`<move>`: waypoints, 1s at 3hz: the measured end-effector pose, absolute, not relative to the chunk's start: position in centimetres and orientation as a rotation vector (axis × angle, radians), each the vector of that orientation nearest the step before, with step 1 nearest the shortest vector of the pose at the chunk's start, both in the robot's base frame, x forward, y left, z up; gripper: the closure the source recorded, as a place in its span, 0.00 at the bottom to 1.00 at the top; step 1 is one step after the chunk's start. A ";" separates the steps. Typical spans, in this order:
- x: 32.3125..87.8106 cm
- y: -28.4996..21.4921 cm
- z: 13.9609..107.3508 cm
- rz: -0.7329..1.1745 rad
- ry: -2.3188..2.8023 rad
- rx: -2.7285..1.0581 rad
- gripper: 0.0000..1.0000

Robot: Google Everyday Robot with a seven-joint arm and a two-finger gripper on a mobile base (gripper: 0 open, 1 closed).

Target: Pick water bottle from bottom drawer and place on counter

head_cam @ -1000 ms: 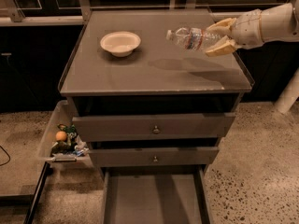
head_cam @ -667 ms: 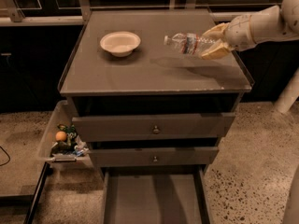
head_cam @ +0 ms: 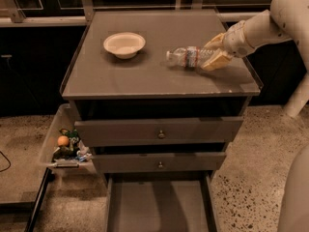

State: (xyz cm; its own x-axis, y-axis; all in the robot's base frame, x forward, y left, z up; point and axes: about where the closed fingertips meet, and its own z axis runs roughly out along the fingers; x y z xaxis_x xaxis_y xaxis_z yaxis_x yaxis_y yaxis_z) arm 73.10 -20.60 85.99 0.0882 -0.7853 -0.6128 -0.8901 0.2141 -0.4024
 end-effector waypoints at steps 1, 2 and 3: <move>73.1 -20.6 86.0 0.168 1.705 -1.581 0.81; 73.1 -20.6 86.0 0.168 1.705 -1.581 0.58; 73.1 -20.6 85.9 0.168 1.705 -1.581 0.34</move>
Offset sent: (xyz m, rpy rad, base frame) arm 0.0001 0.0000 -0.0003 -0.0006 0.0005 -0.0004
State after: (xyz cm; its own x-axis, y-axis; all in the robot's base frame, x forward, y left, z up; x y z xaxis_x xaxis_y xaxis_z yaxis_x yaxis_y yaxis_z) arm 73.12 -20.59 85.95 0.0875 -0.7857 -0.6124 -0.8903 0.2141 -0.4020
